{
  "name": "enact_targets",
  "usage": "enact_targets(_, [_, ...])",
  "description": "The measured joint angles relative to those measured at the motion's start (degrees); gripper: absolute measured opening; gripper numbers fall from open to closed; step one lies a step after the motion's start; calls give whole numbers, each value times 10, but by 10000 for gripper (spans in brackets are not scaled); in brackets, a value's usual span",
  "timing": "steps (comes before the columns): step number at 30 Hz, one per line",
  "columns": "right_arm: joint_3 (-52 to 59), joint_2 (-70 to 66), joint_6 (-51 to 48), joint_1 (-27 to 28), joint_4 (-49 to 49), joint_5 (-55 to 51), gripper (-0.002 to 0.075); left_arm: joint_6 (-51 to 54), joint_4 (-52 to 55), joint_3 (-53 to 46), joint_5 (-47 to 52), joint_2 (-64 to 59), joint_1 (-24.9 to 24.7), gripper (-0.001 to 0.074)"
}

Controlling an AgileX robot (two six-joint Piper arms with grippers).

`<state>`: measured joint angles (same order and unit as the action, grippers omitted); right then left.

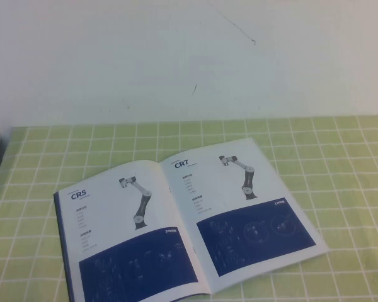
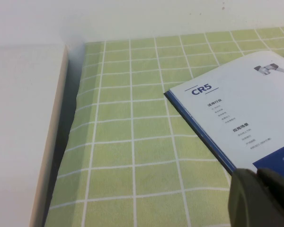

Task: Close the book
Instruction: 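Close the open booklet and leave it lying on the table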

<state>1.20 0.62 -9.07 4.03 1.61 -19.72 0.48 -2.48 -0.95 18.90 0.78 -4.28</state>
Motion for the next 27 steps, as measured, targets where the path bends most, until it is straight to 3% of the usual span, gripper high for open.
enact_targets(27, [0, 0, 0, 0, 0, 0, -3, 0, 0, 0, 0, 0, 0, -3])
